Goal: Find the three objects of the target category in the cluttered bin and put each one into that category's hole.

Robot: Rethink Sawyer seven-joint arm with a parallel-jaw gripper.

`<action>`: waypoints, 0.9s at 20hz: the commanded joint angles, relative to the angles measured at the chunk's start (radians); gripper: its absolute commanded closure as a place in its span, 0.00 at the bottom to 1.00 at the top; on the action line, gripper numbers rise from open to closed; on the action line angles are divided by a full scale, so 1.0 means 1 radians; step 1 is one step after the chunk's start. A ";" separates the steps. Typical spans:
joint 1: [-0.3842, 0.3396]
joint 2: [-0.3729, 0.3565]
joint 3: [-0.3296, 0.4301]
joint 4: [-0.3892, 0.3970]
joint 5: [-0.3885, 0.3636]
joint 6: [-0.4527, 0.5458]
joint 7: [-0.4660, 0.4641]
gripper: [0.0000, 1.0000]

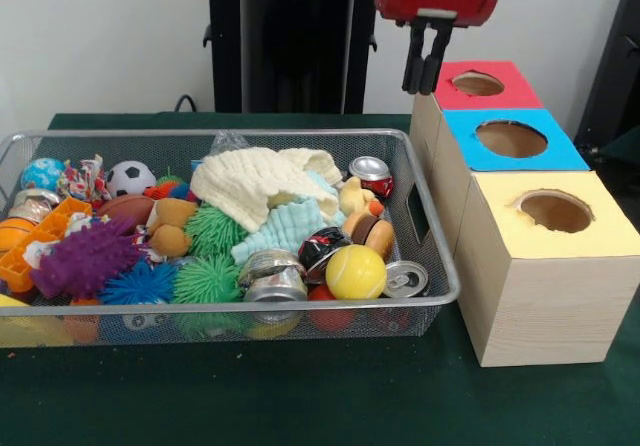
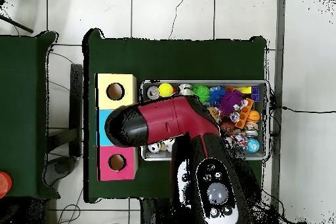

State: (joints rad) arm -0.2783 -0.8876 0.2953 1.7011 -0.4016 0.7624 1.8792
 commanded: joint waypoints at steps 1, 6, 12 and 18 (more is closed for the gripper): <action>0.007 0.049 0.085 0.099 -0.126 0.152 -0.305 1.00; -0.007 0.092 0.108 0.089 -0.182 0.230 -0.364 1.00; -0.039 0.127 0.132 0.077 -0.278 0.263 -0.435 1.00; -0.060 0.121 0.141 0.082 -0.352 0.266 -0.474 1.00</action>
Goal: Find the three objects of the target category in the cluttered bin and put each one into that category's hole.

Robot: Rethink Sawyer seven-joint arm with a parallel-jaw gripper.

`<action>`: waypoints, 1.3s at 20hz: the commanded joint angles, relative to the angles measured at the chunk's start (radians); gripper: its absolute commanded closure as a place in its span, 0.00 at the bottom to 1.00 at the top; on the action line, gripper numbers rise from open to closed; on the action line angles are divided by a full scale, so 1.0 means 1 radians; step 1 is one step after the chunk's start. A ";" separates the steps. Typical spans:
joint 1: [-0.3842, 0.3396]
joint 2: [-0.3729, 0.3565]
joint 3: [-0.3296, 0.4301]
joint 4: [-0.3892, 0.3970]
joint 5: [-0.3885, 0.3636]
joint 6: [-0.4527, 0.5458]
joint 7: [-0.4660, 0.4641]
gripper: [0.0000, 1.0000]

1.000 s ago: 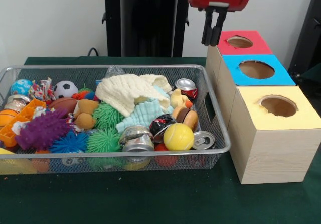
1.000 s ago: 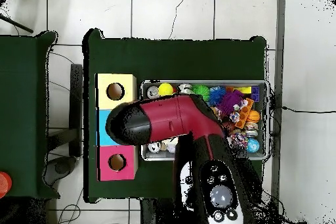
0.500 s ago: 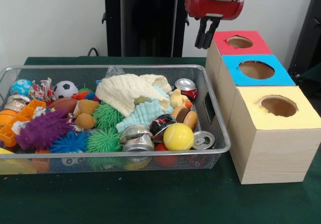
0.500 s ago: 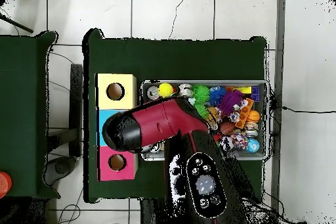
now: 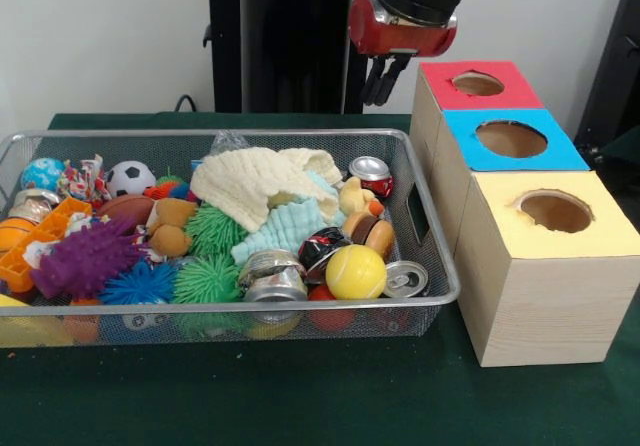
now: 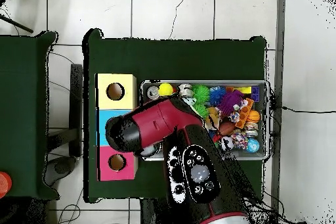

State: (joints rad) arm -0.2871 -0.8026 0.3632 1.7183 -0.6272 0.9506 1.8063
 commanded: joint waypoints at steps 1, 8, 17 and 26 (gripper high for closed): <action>-0.059 0.033 0.079 0.064 -0.125 0.085 -0.415 1.00; -0.129 0.003 0.093 0.081 -0.160 0.074 -0.507 1.00; -0.215 -0.006 0.110 0.089 -0.210 0.026 -0.596 1.00; -0.261 0.004 0.113 0.104 -0.247 -0.018 -0.602 1.00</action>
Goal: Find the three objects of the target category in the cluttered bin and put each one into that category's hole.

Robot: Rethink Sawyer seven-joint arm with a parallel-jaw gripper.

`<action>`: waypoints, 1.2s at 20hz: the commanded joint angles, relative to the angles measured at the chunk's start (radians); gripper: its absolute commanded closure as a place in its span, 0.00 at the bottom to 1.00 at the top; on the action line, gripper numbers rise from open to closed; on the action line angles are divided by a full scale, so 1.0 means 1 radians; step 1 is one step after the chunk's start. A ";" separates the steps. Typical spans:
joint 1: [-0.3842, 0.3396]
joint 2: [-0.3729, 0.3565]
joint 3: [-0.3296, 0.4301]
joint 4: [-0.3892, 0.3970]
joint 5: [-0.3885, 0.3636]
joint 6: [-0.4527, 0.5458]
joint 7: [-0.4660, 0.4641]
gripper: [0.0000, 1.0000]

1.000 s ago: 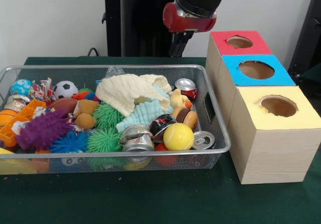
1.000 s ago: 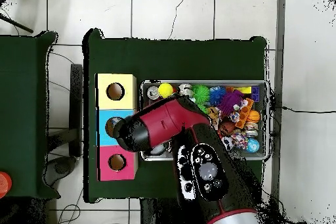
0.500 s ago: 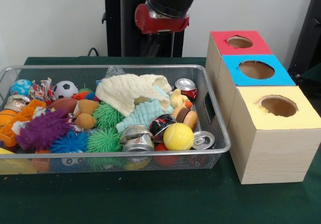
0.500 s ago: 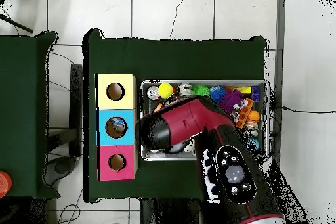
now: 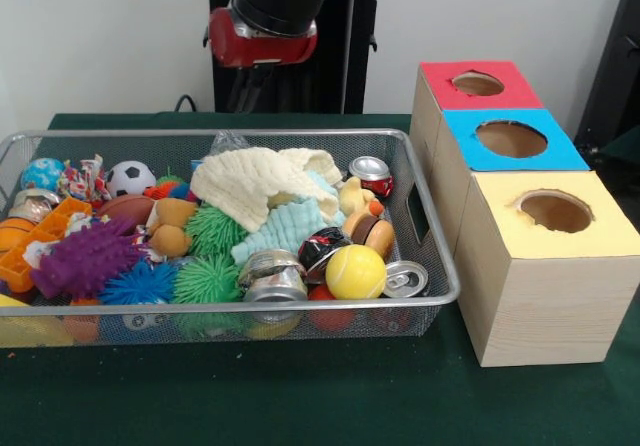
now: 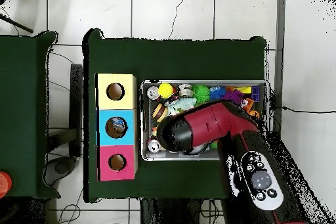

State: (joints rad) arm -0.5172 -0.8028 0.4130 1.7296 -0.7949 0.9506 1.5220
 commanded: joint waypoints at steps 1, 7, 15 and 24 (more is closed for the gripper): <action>-0.039 0.003 0.064 0.097 -0.081 -0.021 -0.320 1.00; -0.039 0.013 0.068 0.102 -0.095 -0.026 -0.291 1.00; -0.022 0.024 0.077 0.095 -0.088 -0.031 -0.251 1.00; 0.011 0.044 0.072 0.069 -0.078 -0.008 -0.219 1.00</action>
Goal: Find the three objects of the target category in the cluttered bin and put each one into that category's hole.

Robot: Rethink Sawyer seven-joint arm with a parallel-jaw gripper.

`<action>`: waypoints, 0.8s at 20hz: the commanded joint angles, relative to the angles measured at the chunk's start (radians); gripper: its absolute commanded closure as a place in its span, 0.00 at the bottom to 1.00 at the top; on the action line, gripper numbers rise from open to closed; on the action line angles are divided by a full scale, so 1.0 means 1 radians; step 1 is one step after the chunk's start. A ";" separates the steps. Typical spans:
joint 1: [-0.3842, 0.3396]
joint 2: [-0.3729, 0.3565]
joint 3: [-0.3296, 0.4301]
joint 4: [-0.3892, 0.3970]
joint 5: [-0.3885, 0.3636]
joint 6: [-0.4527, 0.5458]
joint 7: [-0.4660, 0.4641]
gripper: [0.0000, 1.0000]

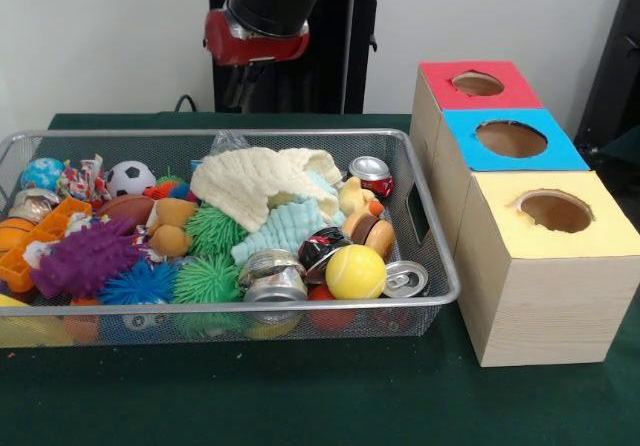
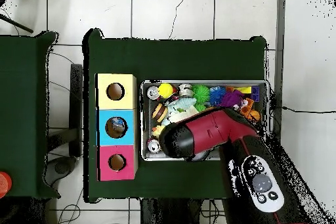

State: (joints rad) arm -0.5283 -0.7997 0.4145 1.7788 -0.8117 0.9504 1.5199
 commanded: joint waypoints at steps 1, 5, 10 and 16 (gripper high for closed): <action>0.024 0.042 0.070 0.017 -0.060 -0.004 -0.217 1.00; 0.022 0.047 0.070 0.013 -0.046 0.007 -0.227 0.00; 0.027 0.060 0.068 -0.004 -0.061 -0.004 -0.222 0.00; 0.042 0.062 0.058 -0.034 -0.096 0.004 -0.232 0.00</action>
State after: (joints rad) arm -0.5002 -0.7680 0.4203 1.7748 -0.8176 0.9502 1.5199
